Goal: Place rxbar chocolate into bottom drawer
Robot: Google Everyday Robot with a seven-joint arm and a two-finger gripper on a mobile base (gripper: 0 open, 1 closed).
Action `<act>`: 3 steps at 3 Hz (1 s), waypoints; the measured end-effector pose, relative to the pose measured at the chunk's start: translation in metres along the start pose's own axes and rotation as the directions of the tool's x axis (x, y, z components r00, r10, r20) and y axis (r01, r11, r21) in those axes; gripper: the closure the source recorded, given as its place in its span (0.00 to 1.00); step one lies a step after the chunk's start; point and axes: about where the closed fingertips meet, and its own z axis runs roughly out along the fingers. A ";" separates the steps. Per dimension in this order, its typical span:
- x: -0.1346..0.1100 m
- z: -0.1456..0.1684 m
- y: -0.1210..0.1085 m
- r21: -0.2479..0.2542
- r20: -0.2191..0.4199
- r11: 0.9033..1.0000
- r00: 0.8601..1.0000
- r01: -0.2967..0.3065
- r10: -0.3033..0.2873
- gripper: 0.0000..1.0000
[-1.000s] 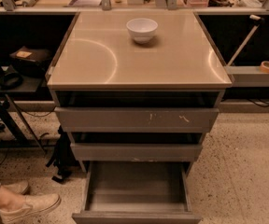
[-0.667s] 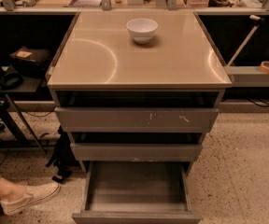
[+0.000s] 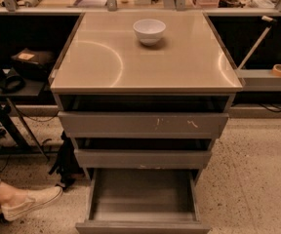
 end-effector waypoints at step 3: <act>0.047 -0.035 0.030 0.124 -0.001 0.990 0.998 0.061 -0.062 1.00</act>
Offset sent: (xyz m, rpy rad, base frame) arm -0.0306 0.0148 0.0050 -0.0735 -0.1025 -0.0190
